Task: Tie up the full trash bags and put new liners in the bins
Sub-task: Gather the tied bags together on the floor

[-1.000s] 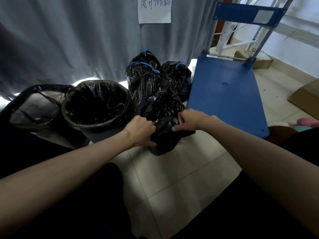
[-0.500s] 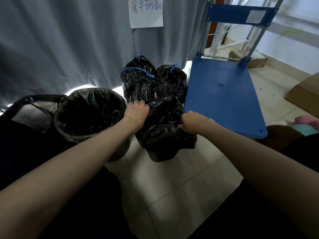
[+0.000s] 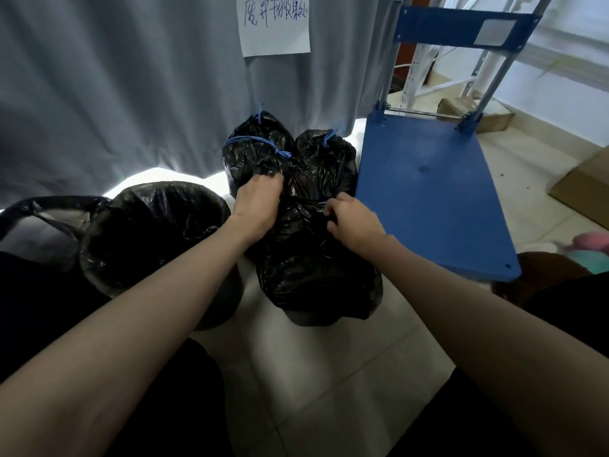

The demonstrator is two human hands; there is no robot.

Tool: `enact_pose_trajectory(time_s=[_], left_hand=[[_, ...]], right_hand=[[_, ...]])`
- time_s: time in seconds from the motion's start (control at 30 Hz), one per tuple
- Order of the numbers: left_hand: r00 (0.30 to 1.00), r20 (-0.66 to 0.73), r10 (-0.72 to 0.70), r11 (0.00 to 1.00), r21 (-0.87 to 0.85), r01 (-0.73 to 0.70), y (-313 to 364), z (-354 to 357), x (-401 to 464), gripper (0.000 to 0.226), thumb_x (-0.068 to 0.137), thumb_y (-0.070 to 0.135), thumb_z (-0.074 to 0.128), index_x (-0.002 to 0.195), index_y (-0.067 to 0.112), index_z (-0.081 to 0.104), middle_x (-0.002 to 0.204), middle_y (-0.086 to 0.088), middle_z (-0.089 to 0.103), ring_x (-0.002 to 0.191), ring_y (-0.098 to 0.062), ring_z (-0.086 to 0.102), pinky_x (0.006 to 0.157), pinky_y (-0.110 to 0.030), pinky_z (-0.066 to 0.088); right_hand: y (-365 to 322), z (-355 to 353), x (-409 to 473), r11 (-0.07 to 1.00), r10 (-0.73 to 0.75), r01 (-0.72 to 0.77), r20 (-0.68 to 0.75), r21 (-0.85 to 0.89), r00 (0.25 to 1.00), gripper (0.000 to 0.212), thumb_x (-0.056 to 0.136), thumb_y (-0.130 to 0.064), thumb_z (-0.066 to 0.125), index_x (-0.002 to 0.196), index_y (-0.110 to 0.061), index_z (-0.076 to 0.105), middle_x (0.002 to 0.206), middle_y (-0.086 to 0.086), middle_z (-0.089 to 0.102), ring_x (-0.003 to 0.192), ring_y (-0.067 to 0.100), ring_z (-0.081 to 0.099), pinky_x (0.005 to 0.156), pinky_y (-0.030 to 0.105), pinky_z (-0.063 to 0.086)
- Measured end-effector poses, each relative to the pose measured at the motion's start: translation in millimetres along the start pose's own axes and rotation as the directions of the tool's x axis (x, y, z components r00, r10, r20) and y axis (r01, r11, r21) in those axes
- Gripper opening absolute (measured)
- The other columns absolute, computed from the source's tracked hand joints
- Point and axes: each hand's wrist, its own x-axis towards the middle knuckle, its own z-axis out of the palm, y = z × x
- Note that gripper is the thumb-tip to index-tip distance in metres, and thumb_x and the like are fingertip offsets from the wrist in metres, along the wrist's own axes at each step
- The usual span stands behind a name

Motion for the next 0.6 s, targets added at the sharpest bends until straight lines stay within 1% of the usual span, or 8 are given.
enact_pose_trajectory(time_s=[0.07, 0.13, 0.23, 0.3, 0.37, 0.47, 0.53, 0.6], left_hand=[[0.997, 0.015, -0.080, 0.993, -0.086, 0.081, -4.6, 0.7, 9.2, 0.010, 0.088, 0.003, 0.056, 0.097, 0.009, 0.057, 0.094, -0.016, 0.064, 0.089, -0.037, 0.060, 0.072, -0.046, 0.051], [0.984, 0.063, -0.168, 0.964, -0.196, 0.177, -9.9, 3.6, 20.0, 0.014, 0.085, -0.001, 0.055, 0.089, 0.012, 0.058, 0.093, -0.014, 0.063, 0.087, -0.036, 0.059, 0.076, -0.046, 0.052], [0.956, 0.180, -0.232, 0.911, -0.303, 0.278, -19.2, 13.2, 34.7, 0.029, 0.079, -0.008, 0.051, 0.074, 0.017, 0.063, 0.090, -0.009, 0.067, 0.089, -0.031, 0.063, 0.081, -0.038, 0.053], [0.940, 0.232, -0.252, 0.895, -0.315, 0.317, -26.5, 22.3, 38.3, 0.036, 0.079, -0.010, 0.052, 0.066, 0.019, 0.068, 0.078, -0.003, 0.067, 0.083, -0.025, 0.065, 0.076, -0.030, 0.052], [0.931, 0.254, -0.262, 0.885, -0.322, 0.337, -31.4, 30.5, 36.2, 0.040, 0.080, -0.012, 0.052, 0.063, 0.019, 0.071, 0.072, 0.002, 0.065, 0.078, -0.021, 0.066, 0.076, -0.030, 0.054], [0.928, 0.258, -0.267, 0.889, -0.307, 0.341, -33.9, 40.7, 32.2, 0.036, 0.084, -0.008, 0.055, 0.070, 0.020, 0.072, 0.091, -0.008, 0.071, 0.088, -0.027, 0.067, 0.084, -0.037, 0.056], [0.926, 0.290, -0.243, 0.907, -0.271, 0.323, -31.6, 44.5, 31.3, 0.024, 0.086, -0.004, 0.059, 0.088, 0.013, 0.075, 0.104, -0.012, 0.069, 0.098, -0.031, 0.066, 0.089, -0.042, 0.054], [0.935, 0.285, -0.210, 0.932, -0.231, 0.279, -27.3, 47.5, 32.4, 0.020, 0.089, 0.001, 0.061, 0.101, 0.009, 0.074, 0.115, -0.012, 0.062, 0.104, -0.032, 0.063, 0.092, -0.044, 0.052]], right_hand=[[-4.5, 7.7, 10.6, 0.993, -0.091, 0.096, 0.073, -0.074, 0.993, 0.044, 0.093, -0.018, 0.053, 0.137, -0.018, 0.047, 0.142, 0.005, 0.041, 0.125, 0.030, 0.040, 0.094, 0.044, 0.044], [-8.7, 15.4, 18.5, 0.984, -0.097, 0.117, 0.146, -0.136, 0.985, 0.054, 0.094, -0.019, 0.052, 0.146, -0.021, 0.036, 0.151, 0.004, 0.032, 0.132, 0.033, 0.033, 0.103, 0.049, 0.037], [-6.3, 25.6, 24.2, 0.987, -0.028, 0.058, 0.194, -0.150, 0.981, 0.055, 0.095, -0.020, 0.050, 0.147, -0.021, 0.032, 0.151, 0.006, 0.033, 0.133, 0.034, 0.033, 0.106, 0.050, 0.032], [-3.3, 28.7, 23.9, 0.990, -0.002, 0.026, 0.167, -0.139, 0.986, 0.053, 0.093, -0.019, 0.051, 0.143, -0.018, 0.034, 0.146, 0.008, 0.038, 0.130, 0.036, 0.035, 0.105, 0.050, 0.033], [-2.0, 29.0, 24.0, 0.994, 0.015, -0.002, 0.121, -0.113, 0.993, 0.046, 0.090, -0.018, 0.053, 0.134, -0.015, 0.037, 0.137, 0.010, 0.046, 0.125, 0.036, 0.039, 0.103, 0.050, 0.035], [-0.9, 27.9, 26.0, 0.996, 0.024, -0.014, 0.109, -0.090, 0.994, 0.047, 0.089, -0.019, 0.056, 0.132, -0.015, 0.037, 0.133, 0.011, 0.050, 0.122, 0.035, 0.041, 0.101, 0.048, 0.036], [-1.0, 25.8, 26.1, 0.995, 0.025, -0.012, 0.139, -0.096, 0.990, 0.055, 0.090, -0.023, 0.057, 0.140, -0.014, 0.034, 0.138, 0.012, 0.047, 0.127, 0.035, 0.038, 0.103, 0.047, 0.034], [-1.3, 24.4, 25.6, 0.996, 0.026, -0.012, 0.146, -0.093, 0.989, 0.058, 0.091, -0.024, 0.055, 0.143, -0.011, 0.033, 0.142, 0.013, 0.043, 0.129, 0.033, 0.036, 0.104, 0.045, 0.035]])
